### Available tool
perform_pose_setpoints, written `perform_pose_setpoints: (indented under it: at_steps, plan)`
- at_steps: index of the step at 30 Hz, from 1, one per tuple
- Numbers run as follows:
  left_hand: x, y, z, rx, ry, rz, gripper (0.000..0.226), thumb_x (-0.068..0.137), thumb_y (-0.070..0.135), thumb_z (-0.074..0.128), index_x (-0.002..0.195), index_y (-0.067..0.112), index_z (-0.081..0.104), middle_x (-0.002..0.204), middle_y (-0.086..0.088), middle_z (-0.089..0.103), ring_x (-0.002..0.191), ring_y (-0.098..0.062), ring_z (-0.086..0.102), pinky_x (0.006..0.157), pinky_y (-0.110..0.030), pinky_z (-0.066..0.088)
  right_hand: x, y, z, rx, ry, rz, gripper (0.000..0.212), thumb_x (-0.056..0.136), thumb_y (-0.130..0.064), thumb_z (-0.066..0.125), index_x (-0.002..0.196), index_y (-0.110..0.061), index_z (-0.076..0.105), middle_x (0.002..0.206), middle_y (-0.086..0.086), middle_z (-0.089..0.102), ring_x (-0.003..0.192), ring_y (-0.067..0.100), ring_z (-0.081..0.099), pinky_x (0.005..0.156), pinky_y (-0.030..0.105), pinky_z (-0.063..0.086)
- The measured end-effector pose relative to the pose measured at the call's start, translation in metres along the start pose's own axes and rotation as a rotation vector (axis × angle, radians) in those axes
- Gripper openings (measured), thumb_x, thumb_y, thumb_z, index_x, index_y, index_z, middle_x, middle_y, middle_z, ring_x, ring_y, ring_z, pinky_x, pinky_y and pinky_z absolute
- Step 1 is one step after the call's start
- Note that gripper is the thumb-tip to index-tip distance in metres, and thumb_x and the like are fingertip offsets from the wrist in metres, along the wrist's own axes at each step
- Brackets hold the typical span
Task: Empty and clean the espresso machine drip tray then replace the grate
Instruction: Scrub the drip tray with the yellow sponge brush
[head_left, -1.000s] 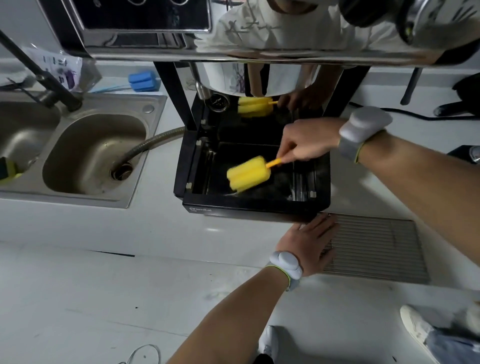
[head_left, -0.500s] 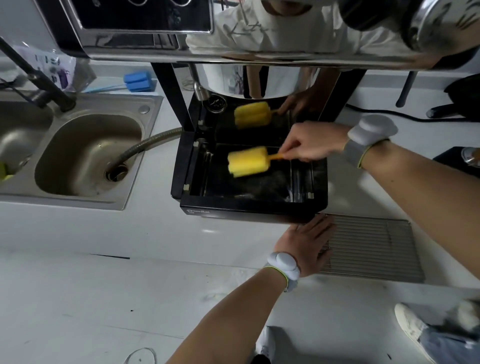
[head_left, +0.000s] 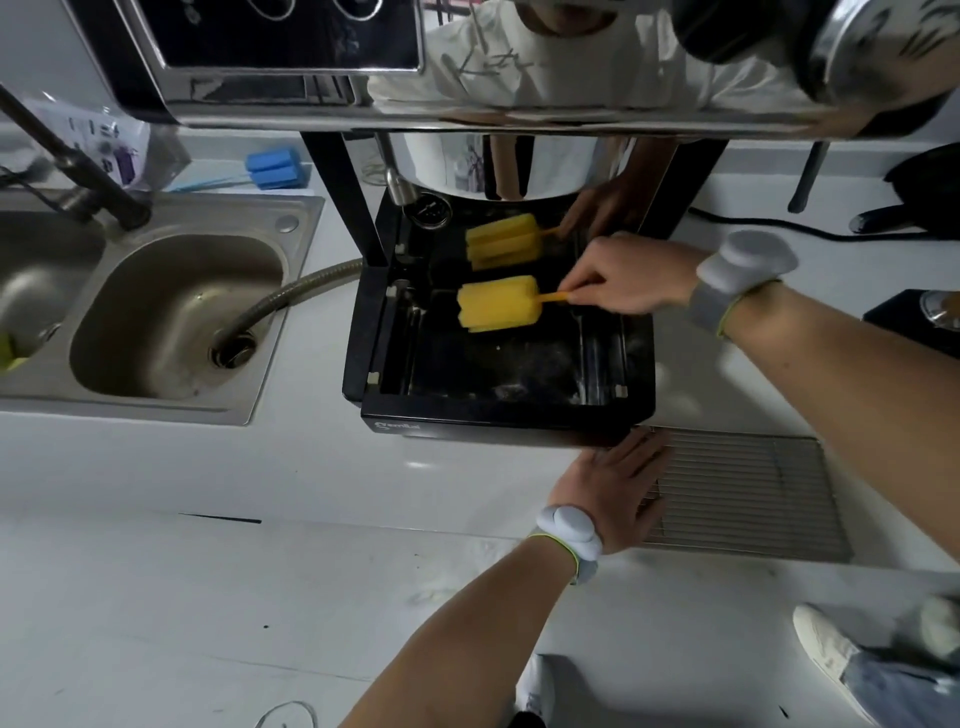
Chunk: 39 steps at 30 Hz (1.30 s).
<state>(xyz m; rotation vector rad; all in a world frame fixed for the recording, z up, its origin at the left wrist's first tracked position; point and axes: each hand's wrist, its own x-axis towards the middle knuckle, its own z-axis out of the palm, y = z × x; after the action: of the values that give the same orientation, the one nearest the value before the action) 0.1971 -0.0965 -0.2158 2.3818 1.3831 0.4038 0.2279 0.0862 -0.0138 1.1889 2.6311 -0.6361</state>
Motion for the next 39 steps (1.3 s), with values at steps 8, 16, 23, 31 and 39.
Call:
perform_pose_setpoints:
  at_steps: [8, 16, 23, 31, 39]
  plan:
    - [0.001, -0.002, 0.001, 0.025, -0.007, -0.008, 0.061, 0.094, 0.046, 0.042, 0.150, 0.021, 0.034, 0.160, 0.003, 0.029, 0.148, -0.016, 0.021, 0.107, -0.038, 0.033, 0.014, -0.038, 0.034, 0.039, -0.204, -0.078, 0.021, 0.094, -0.026, 0.055, 0.101, -0.023, 0.075, 0.064, 0.000, 0.064, 0.059, 0.014, 0.055, 0.058, 0.026, 0.046]
    - [0.000, 0.000, 0.002, 0.023, -0.007, -0.007, 0.061, 0.094, 0.046, 0.042, 0.149, 0.022, 0.035, 0.159, 0.004, 0.029, 0.148, -0.015, 0.022, 0.105, -0.036, 0.034, 0.010, -0.017, -0.018, -0.042, -0.181, -0.008, 0.022, 0.093, -0.027, 0.056, 0.102, -0.027, 0.077, 0.051, -0.006, 0.059, 0.045, 0.005, 0.054, 0.051, 0.021, 0.044]
    - [0.000, 0.001, -0.002, 0.029, 0.006, 0.003, 0.059, 0.095, 0.044, 0.043, 0.149, 0.020, 0.037, 0.159, 0.003, 0.030, 0.148, -0.016, 0.023, 0.103, -0.036, 0.035, 0.022, -0.052, 0.027, 0.100, -0.270, -0.052, 0.025, 0.095, -0.025, 0.054, 0.107, -0.024, 0.075, 0.054, -0.007, 0.056, 0.046, 0.012, 0.048, 0.051, 0.023, 0.041]
    - [-0.001, 0.003, -0.006, 0.017, -0.008, -0.010, 0.059, 0.097, 0.042, 0.043, 0.150, 0.019, 0.035, 0.161, 0.004, 0.026, 0.149, -0.014, 0.019, 0.104, -0.036, 0.032, 0.000, 0.012, -0.027, -0.029, -0.505, 0.196, 0.018, 0.091, -0.018, 0.060, 0.090, -0.020, 0.078, 0.035, -0.003, 0.050, 0.025, 0.009, 0.038, 0.032, 0.012, 0.030]
    - [-0.001, 0.003, -0.007, 0.027, -0.022, -0.001, 0.060, 0.096, 0.043, 0.043, 0.151, 0.020, 0.034, 0.161, 0.004, 0.025, 0.149, -0.015, 0.019, 0.105, -0.037, 0.033, 0.009, -0.015, -0.013, 0.079, -0.105, 0.018, 0.023, 0.093, -0.030, 0.055, 0.101, -0.025, 0.076, 0.052, -0.003, 0.062, 0.052, 0.015, 0.057, 0.058, 0.029, 0.046]
